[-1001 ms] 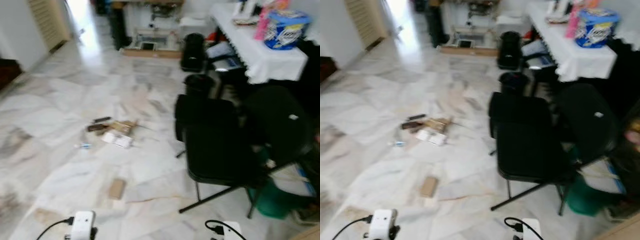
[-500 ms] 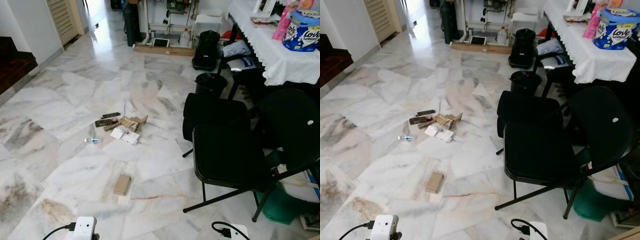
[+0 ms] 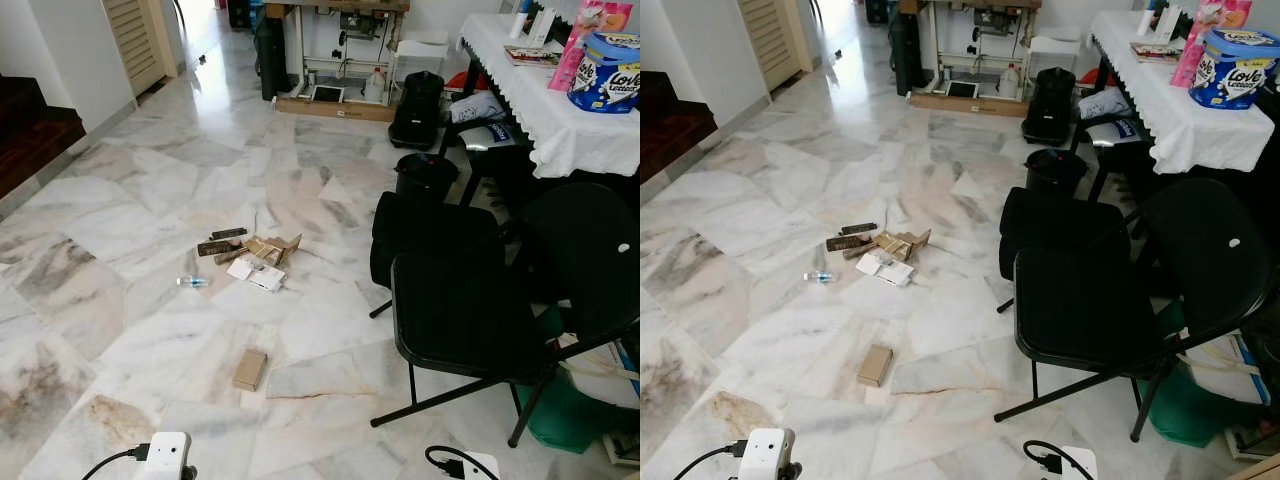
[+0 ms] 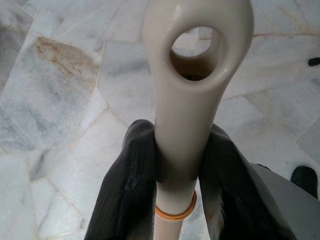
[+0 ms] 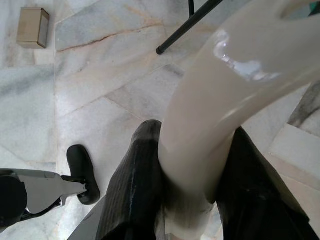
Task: Sweep floor
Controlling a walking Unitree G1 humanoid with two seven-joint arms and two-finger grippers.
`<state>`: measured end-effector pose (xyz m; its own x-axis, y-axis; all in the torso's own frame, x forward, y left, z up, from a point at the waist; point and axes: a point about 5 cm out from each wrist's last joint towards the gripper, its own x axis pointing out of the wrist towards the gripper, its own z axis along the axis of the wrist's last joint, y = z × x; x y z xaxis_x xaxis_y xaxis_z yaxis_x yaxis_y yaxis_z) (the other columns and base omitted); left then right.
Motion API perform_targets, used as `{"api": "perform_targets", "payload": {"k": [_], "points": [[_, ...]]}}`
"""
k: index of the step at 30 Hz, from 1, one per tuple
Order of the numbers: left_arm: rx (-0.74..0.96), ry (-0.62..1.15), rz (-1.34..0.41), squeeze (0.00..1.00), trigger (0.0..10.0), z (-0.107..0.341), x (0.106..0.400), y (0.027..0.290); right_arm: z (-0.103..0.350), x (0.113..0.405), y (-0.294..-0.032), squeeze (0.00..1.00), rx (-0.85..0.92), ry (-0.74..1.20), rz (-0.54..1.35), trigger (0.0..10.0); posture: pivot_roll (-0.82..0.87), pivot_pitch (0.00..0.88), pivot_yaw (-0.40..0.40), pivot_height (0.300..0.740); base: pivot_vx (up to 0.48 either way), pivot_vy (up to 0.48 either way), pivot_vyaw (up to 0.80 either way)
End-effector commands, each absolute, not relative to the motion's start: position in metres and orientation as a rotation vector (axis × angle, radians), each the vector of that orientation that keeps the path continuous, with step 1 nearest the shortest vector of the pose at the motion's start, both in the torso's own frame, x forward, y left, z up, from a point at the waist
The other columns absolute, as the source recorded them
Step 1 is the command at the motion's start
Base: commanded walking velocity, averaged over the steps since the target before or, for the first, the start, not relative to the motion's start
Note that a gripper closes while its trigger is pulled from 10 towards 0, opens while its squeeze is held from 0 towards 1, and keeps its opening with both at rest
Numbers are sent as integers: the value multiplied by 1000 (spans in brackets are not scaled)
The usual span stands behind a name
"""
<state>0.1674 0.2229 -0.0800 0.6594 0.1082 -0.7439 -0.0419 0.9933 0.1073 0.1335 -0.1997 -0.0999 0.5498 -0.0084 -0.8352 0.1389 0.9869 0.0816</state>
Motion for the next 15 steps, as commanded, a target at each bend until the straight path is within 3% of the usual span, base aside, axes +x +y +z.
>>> {"api": "perform_targets", "payload": {"k": [1,4,8,15], "points": [[58,873,98,0,10000,-84,159,224,-101,133,-196,0,182,989,-94,10000,-27,0,-1,740,0,0,0],[57,876,98,0,10000,-84,159,224,-101,134,-195,0,191,991,-98,10000,-28,0,1,740,0,0,0],[56,880,98,0,10000,-84,160,224,-101,134,-195,0,192,992,-97,10000,-27,0,0,740,0,471,-563],[57,878,96,0,10000,-83,162,224,-100,137,-195,0,189,979,-99,10000,-27,0,1,740,0,480,0]]}}
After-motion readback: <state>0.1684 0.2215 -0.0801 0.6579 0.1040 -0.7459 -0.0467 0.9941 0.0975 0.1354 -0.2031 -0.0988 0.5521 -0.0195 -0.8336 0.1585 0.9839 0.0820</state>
